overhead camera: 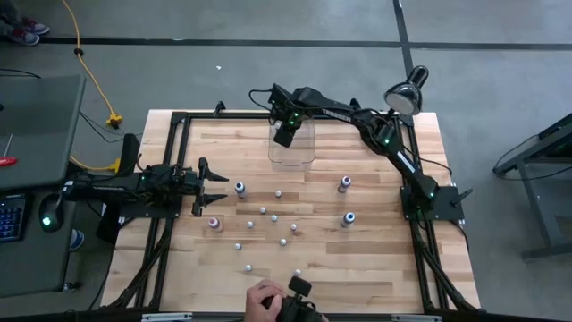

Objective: Pick & Place food coloring
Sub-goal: Put the small food coloring bottle into the transparent bin

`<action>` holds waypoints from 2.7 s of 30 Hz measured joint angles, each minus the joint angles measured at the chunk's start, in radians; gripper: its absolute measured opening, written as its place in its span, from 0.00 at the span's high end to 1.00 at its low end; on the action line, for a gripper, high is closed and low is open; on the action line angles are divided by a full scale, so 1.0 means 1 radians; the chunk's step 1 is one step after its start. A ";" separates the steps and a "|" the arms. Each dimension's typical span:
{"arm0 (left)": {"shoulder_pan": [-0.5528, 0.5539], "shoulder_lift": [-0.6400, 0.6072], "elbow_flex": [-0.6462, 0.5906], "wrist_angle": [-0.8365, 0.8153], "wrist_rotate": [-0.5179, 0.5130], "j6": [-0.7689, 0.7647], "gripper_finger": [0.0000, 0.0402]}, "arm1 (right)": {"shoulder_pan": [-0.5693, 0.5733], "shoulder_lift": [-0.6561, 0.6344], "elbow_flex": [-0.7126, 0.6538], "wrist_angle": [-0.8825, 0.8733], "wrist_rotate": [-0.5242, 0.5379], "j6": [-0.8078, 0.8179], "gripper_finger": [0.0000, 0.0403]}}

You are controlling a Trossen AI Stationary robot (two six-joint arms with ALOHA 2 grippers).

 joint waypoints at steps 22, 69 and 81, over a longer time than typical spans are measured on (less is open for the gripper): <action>0.000 0.000 0.000 0.000 0.000 0.000 0.41 | -0.020 0.026 0.000 0.024 -0.038 -0.025 0.84; 0.000 0.000 0.000 0.000 0.000 0.000 0.41 | -0.008 0.057 0.000 0.059 -0.120 0.034 0.84; 0.000 0.000 0.000 0.000 0.000 0.000 0.41 | 0.001 0.057 0.000 0.058 -0.120 0.034 0.82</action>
